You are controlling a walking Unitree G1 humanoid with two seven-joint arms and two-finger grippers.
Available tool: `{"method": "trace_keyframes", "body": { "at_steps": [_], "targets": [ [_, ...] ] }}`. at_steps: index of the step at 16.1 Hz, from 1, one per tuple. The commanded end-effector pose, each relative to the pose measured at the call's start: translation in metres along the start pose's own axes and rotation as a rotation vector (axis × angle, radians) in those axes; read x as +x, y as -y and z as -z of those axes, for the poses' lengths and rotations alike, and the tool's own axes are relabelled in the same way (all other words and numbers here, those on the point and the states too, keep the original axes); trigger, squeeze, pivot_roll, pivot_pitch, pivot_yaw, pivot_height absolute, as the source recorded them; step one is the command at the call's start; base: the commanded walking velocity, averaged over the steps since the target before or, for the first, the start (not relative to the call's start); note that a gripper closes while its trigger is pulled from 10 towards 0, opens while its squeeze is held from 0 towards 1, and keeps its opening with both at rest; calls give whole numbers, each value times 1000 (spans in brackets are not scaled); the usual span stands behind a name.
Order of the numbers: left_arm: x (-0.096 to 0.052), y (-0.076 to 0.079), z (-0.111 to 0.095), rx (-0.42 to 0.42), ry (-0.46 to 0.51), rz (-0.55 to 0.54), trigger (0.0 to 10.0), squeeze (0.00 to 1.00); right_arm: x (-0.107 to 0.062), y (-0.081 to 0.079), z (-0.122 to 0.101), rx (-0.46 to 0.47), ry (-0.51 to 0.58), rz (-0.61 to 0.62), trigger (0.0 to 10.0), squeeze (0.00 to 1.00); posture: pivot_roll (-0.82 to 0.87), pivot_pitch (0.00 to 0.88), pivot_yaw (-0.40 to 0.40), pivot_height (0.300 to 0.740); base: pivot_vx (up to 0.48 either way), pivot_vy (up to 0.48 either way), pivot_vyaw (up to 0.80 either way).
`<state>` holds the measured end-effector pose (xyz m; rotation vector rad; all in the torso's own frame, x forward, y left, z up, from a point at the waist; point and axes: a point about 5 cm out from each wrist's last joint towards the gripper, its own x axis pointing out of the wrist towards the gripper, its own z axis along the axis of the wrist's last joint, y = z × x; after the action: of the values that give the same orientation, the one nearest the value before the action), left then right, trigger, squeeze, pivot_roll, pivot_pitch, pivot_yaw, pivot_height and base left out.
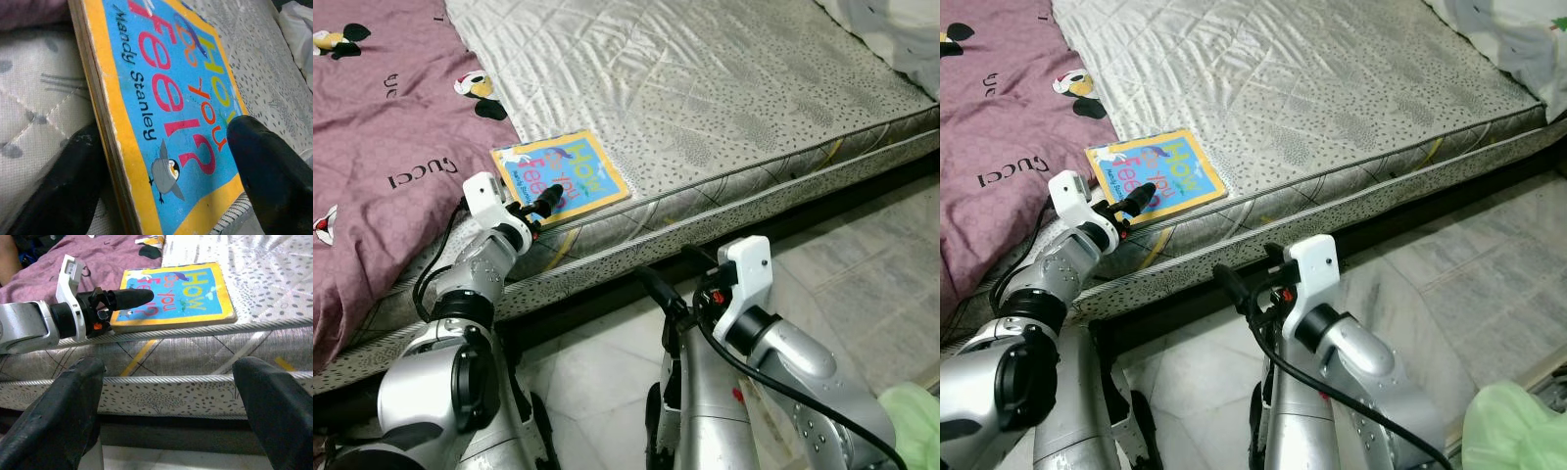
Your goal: Clean up the room
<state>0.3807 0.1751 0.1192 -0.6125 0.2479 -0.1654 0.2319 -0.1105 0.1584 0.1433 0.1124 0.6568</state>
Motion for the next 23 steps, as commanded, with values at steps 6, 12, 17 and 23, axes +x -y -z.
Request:
{"method": "trace_keyframes", "body": {
  "at_steps": [6, 12, 17, 23],
  "targets": [
    [-2, -8, -1, -105, -15, 8, 0, 0, 1, 0, -7, 19, 19, -39, 10000, 0, -214, 161, -47, 477, 0, 0, 0],
    [-4, -13, -7, -88, 10, -7, 0, 0, 12, 7, -11, 14, 45, -30, 10000, 0, -188, 133, -45, 477, 0, 0, 0],
    [-5, -16, -14, -97, 28, -10, 0, 0, 20, 20, -14, -19, 80, 67, 10000, 0, -174, 116, -39, 477, 0, 0, 0],
    [-6, -18, -20, -128, 77, -26, 0, 0, 33, 25, -18, -51, 99, 67, 10000, 0, -142, 83, -63, 477, 0, 0, 0]
  ]
}}
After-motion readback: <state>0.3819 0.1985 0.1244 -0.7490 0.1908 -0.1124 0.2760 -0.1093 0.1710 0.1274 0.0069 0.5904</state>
